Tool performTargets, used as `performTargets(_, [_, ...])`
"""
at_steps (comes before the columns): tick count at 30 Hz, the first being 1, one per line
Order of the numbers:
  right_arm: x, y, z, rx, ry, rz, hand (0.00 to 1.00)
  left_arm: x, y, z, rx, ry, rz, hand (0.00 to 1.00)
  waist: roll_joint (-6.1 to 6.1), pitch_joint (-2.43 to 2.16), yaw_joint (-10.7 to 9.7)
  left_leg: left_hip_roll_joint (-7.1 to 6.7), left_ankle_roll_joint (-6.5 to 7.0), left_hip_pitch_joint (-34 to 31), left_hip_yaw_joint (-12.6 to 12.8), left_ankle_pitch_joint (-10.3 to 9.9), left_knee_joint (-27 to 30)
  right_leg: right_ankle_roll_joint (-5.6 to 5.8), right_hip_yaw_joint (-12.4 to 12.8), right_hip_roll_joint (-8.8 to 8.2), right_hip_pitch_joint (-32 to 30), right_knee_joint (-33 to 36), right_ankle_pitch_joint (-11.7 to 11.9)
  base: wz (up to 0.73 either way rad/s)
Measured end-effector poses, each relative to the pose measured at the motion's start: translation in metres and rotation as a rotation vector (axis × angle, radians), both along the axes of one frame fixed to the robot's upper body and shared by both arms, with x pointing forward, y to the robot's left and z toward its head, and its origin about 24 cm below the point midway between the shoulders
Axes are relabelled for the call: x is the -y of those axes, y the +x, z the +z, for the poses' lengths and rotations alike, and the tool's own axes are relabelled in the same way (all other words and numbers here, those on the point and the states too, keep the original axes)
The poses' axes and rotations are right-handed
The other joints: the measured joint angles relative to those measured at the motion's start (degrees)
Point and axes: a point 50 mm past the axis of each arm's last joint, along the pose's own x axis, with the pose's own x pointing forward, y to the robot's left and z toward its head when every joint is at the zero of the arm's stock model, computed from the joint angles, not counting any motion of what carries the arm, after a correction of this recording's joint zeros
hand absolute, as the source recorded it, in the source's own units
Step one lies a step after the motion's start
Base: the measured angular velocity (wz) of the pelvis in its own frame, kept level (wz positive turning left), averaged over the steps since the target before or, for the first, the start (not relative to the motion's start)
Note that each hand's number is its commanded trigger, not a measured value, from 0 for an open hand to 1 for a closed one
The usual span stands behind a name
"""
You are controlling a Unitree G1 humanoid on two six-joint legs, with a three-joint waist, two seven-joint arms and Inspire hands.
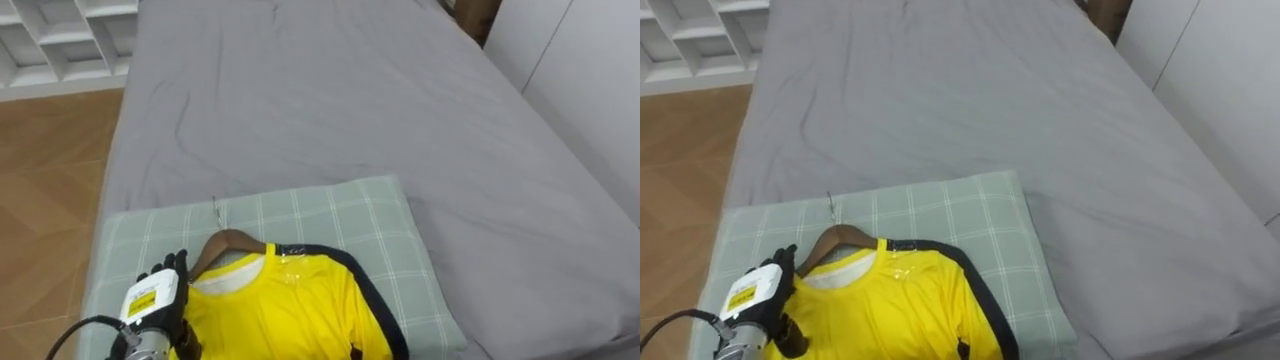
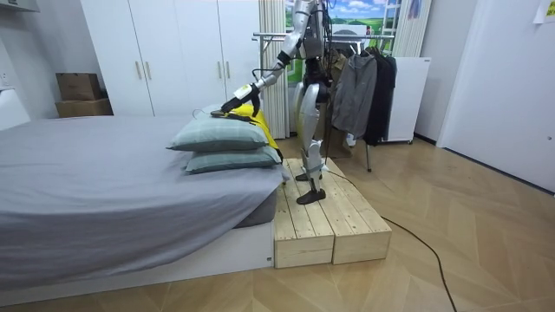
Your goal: Hang clothes
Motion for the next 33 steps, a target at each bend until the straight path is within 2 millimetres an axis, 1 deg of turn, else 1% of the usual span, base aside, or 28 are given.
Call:
performTargets(4, [0.000, 0.006, 0.000, 0.019, -0.002, 0.006, 0.00, 0.001, 0.003, 0.002, 0.006, -0.007, 0.003, 0.00, -0.06, -0.03, -0.4, -0.01, 0.36, -2.4, 0.4, 0.2, 0.5, 0.21, 0.6, -0.10, -2.9, 1.4, -0.1, -0.06])
performTargets(12, [0.001, 0.008, 0.001, 0.025, -0.021, 0.004, 0.00, 0.001, 0.005, 0.004, 0.014, -0.012, 0.008, 0.00, -0.13, -0.03, -0.4, 0.04, 0.40, -3.5, 0.6, 0.3, 0.9, 0.24, 0.6, -0.17, -4.4, 2.2, -0.5, 0.00])
performTargets(17, [0.001, 0.009, 0.001, 0.029, -0.024, 0.006, 0.00, 0.000, 0.010, 0.008, 0.030, -0.007, 0.005, 0.00, -0.16, -0.05, -0.1, 0.12, 0.40, -4.9, 0.6, 0.3, 1.7, 0.25, 0.8, -0.21, -6.3, 3.5, -0.8, -0.01])
performTargets(21, [0.002, 0.009, 0.001, 0.033, -0.024, 0.003, 0.00, -0.009, 0.011, 0.012, 0.037, 0.011, 0.018, 0.00, -0.40, -0.07, 0.3, 0.24, 0.41, -5.6, 1.7, 0.3, 2.5, 0.18, 2.3, -0.33, -8.8, 6.9, -1.9, -0.14])
performTargets(23, [0.001, 0.009, 0.001, 0.034, -0.019, -0.008, 0.00, -0.014, 0.014, 0.015, 0.042, 0.020, 0.028, 0.00, -0.47, -0.03, 0.1, 0.34, 0.41, -6.5, 1.8, 0.3, 3.3, 0.01, 2.3, -0.42, -10.2, 8.5, -2.5, -0.03])
performTargets(25, [0.001, 0.009, 0.001, 0.039, -0.019, -0.028, 0.00, -0.017, 0.017, 0.020, 0.053, 0.032, 0.032, 0.00, -0.65, -0.02, 0.2, 0.61, 0.40, -7.5, 2.0, 0.3, 3.6, -0.32, 2.3, -0.37, -11.9, 10.2, -3.0, -0.02])
performTargets(26, [0.001, 0.010, 0.001, 0.040, -0.018, -0.031, 0.00, -0.018, 0.018, 0.020, 0.055, 0.033, 0.033, 0.00, -0.68, 0.00, 0.2, 0.73, 0.40, -7.8, 2.1, 0.3, 3.8, -0.36, 2.2, -0.31, -12.2, 10.3, -3.1, -0.07])
performTargets(27, [0.001, 0.010, 0.001, 0.041, -0.018, -0.034, 0.00, -0.019, 0.017, 0.020, 0.055, 0.033, 0.039, 0.00, -0.69, 0.00, 0.2, 1.16, 0.39, -8.4, 2.2, 0.3, 4.5, -0.39, 2.3, -0.04, -12.6, 10.5, -3.0, -0.06])
performTargets(29, [0.001, 0.009, 0.001, 0.041, -0.020, -0.039, 0.00, -0.020, 0.017, 0.020, 0.060, 0.027, 0.052, 0.00, -0.84, 0.07, 0.0, 1.41, 0.39, -9.0, 2.2, 0.3, 5.3, -0.58, 2.2, 0.07, -13.2, 11.2, -3.1, -0.02])
performTargets(32, [0.001, 0.009, 0.001, 0.043, -0.022, -0.050, 0.00, -0.021, 0.024, 0.027, 0.095, -0.011, 0.084, 0.00, -0.86, 0.03, 0.2, 1.90, 0.38, -10.7, 2.1, 0.3, 5.6, -0.63, 2.1, 0.53, -14.5, 11.3, -2.9, 0.00])
performTargets(33, [0.000, 0.010, 0.000, 0.044, -0.024, -0.048, 0.00, -0.024, 0.026, 0.030, 0.108, -0.023, 0.100, 0.00, -1.16, 0.02, 0.4, 2.00, 0.37, -11.0, 2.1, 0.3, 5.7, -0.69, 2.0, 0.58, -14.9, 11.3, -2.8, -0.04])
